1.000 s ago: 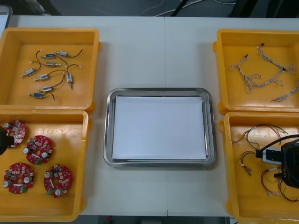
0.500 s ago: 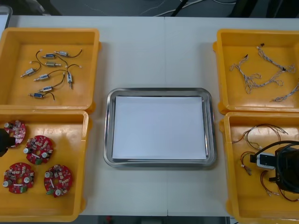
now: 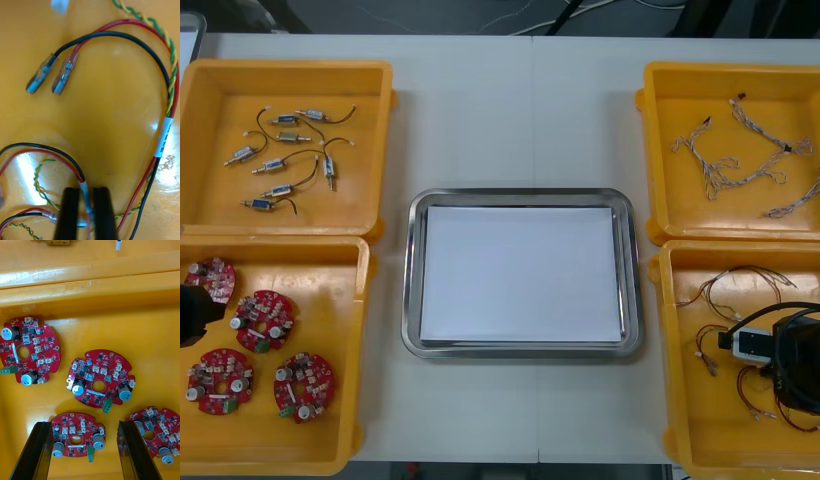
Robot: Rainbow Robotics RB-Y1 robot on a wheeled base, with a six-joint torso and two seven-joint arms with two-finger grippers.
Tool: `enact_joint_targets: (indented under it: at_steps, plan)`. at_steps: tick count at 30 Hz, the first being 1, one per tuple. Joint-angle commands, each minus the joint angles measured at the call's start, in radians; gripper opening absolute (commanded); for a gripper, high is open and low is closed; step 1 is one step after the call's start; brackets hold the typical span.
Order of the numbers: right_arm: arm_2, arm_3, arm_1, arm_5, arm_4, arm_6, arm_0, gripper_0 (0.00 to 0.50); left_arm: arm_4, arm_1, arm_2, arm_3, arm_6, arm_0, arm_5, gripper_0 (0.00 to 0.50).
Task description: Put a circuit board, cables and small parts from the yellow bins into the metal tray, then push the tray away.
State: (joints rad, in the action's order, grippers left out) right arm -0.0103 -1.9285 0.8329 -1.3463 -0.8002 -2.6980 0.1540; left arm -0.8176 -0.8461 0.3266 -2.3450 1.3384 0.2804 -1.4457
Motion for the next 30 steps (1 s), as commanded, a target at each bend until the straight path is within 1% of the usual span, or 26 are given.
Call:
enact_joint_targets:
  at_steps: [1,8,11,16,19,25,27,30]
  plan:
    - [0.015,0.008,-0.018,0.003,0.006,-0.007,0.021,0.000,0.008,-0.007,-0.020,0.015,0.087,0.031,0.027,0.500]
    - [0.015,0.008,-0.018,0.006,-0.005,-0.007,0.015,0.000,0.009,-0.016,-0.037,0.041,0.113,0.029,0.059,0.500]
    - [0.013,0.008,-0.018,0.004,-0.011,-0.007,0.010,0.000,0.026,-0.019,-0.052,0.049,0.120,0.029,0.077,0.500]
    - [-0.019,-0.012,-0.018,-0.004,-0.030,-0.007,0.009,0.000,0.029,-0.021,-0.061,0.061,0.140,0.028,0.090,0.500]
    - [-0.057,-0.021,-0.018,-0.033,-0.073,-0.007,0.007,0.000,0.028,-0.022,-0.070,0.062,0.150,0.029,0.088,0.500]
    - [-0.129,-0.026,-0.018,-0.128,-0.155,-0.007,-0.007,0.000,0.034,-0.022,-0.095,0.066,0.168,0.029,0.091,0.500]
    - [-0.157,-0.026,-0.018,-0.162,-0.186,-0.007,-0.014,0.000,0.043,-0.022,-0.112,0.066,0.173,0.031,0.099,0.500]
    - [-0.188,-0.026,-0.018,-0.197,-0.208,-0.007,-0.030,0.000,0.064,-0.022,-0.130,0.069,0.180,0.031,0.114,0.500]
